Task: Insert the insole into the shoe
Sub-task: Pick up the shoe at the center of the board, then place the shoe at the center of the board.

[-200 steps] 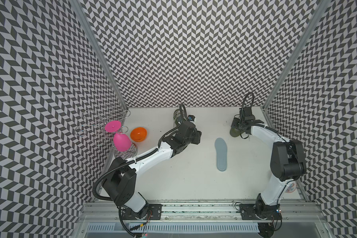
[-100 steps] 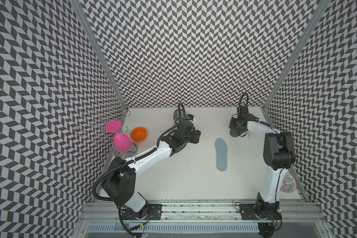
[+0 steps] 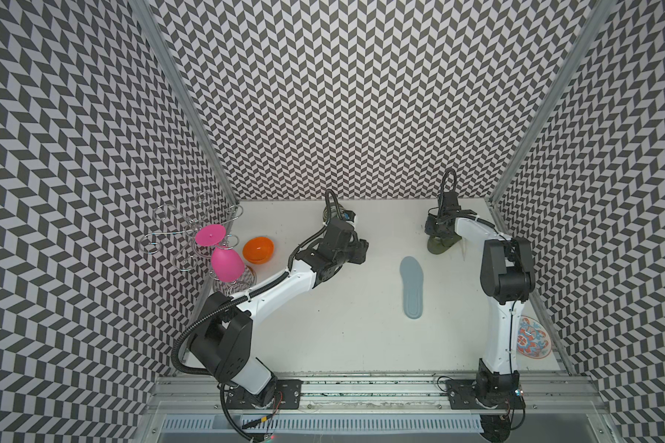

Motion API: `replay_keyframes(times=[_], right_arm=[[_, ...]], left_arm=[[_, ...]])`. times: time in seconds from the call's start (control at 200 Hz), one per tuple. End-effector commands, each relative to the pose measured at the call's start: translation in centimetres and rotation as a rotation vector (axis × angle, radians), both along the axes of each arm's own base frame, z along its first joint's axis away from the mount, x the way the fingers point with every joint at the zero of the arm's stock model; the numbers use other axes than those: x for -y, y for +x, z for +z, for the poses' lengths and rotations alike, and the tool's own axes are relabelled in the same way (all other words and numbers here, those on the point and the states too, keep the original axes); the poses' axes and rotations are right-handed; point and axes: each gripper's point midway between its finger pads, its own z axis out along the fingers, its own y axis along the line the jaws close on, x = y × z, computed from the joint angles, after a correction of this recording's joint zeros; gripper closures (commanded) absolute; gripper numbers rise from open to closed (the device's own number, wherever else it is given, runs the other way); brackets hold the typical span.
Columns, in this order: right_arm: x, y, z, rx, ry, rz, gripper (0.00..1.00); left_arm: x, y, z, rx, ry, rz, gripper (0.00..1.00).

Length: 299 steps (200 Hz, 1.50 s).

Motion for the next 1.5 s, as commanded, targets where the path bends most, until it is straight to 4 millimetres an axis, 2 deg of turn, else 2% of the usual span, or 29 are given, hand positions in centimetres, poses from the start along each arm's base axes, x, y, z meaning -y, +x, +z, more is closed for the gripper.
replay_keyframes(times=[0.0, 0.075, 0.175, 0.33, 0.491, 0.601, 0.741, 0.851, 1.011, 1.242, 1.377, 1.447, 1.492], right_arm=[[-0.4, -0.2, 0.5, 0.0, 0.013, 0.032, 0.94], [-0.9, 0.3, 2.5, 0.059, -0.005, 0.06, 1.0], [-2.2, 0.7, 5.7, 0.135, -0.001, 0.11, 1.0], [-5.8, 0.4, 10.0, 0.225, -0.019, 0.21, 1.0], [-10.5, -1.1, 13.5, 0.285, -0.024, 0.316, 1.0], [-13.9, -3.3, 14.5, 0.287, -0.027, 0.368, 1.0], [-17.3, -7.4, 12.9, 0.25, 0.02, 0.424, 1.0], [-18.8, -10.7, 10.5, 0.199, 0.027, 0.454, 1.0], [-20.9, -16.1, 7.0, 0.101, -0.006, 0.5, 1.0], [-22.3, -24.0, 4.5, 0.005, 0.05, 0.539, 0.99], [-25.0, -27.7, 3.2, -0.043, 0.159, 0.605, 0.91], [-26.2, -28.4, 3.1, -0.057, 0.197, 0.626, 0.8], [-26.3, -28.4, 3.4, -0.052, 0.203, 0.631, 0.76]], left_arm=[[-0.1, 0.2, 2.7, 0.039, -0.045, 0.009, 0.43], [-0.3, 0.3, 2.8, 0.042, -0.049, 0.013, 0.43], [-0.5, 0.3, 2.9, 0.042, -0.054, 0.02, 0.43], [-1.3, 0.5, 3.3, 0.049, -0.063, 0.043, 0.43], [-3.1, 1.0, 3.8, 0.058, -0.066, 0.081, 0.43], [-5.1, 1.4, 4.4, 0.067, -0.069, 0.123, 0.43], [-7.5, 1.6, 5.5, 0.084, -0.079, 0.17, 0.42], [-8.7, 1.5, 6.2, 0.096, -0.083, 0.189, 0.42], [-9.0, 1.3, 6.8, 0.105, -0.083, 0.186, 0.42], [-9.0, 1.1, 6.3, 0.093, -0.077, 0.183, 0.42], [-8.6, 1.2, 5.8, 0.076, -0.091, 0.173, 0.42], [-8.1, 1.2, 5.6, 0.072, -0.097, 0.157, 0.43], [-7.7, 1.1, 5.3, 0.069, -0.094, 0.149, 0.43]])
